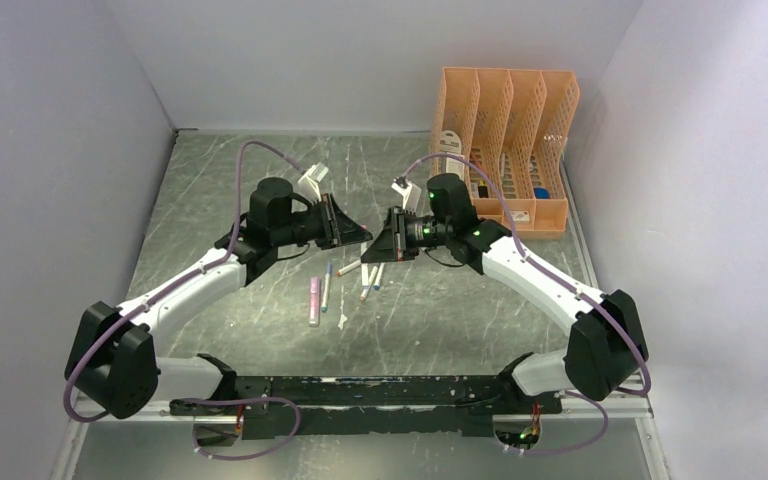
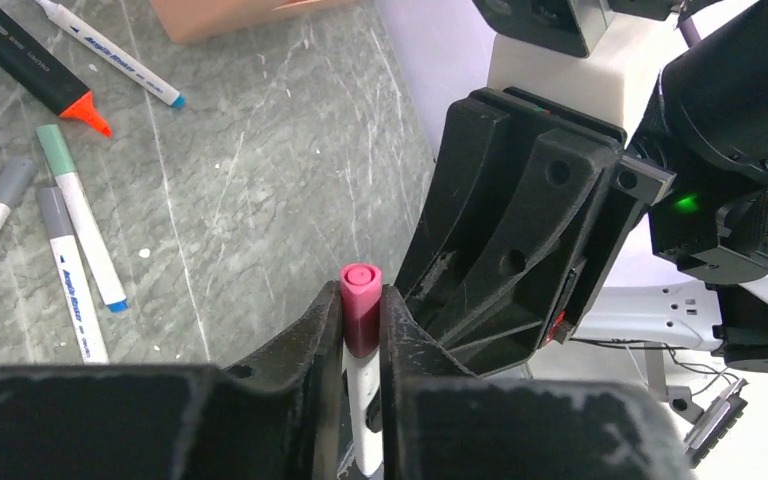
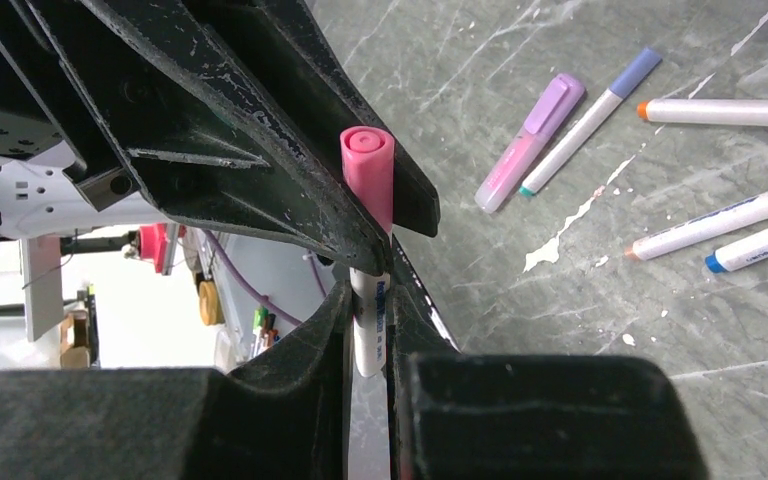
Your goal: Open the pen caps
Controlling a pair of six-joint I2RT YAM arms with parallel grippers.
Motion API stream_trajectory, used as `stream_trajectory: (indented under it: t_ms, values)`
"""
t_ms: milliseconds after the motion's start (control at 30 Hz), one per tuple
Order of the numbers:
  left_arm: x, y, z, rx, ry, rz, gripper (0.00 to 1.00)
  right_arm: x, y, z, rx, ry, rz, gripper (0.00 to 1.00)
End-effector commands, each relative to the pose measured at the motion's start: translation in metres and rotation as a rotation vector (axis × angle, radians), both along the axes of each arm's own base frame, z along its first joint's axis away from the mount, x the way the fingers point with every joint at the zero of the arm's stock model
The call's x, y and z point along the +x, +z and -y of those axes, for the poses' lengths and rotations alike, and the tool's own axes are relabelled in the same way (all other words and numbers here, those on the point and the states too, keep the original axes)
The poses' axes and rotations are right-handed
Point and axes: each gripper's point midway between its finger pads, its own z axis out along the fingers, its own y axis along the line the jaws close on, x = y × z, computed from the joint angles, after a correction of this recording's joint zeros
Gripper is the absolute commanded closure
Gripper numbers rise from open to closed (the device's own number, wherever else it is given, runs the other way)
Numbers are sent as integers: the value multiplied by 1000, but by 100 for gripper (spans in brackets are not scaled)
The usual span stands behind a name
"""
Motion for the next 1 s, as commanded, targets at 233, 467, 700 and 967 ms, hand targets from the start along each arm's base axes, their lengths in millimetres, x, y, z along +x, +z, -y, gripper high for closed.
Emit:
stream_trajectory:
  t_ms: [233,467,700,967]
  values:
    - [0,18,11,-36,-24,51,87,10,6,5,7,-35,26,59]
    - [-1,20,12,-43,-20,52,89,17,5,1,11,-41,26,62]
    - [5,22,13,-71,8,61,93,16,1,-1,20,-40,11,83]
    - [36,18,18,-106,114,93,93,-9,-30,7,-5,-30,-69,100]
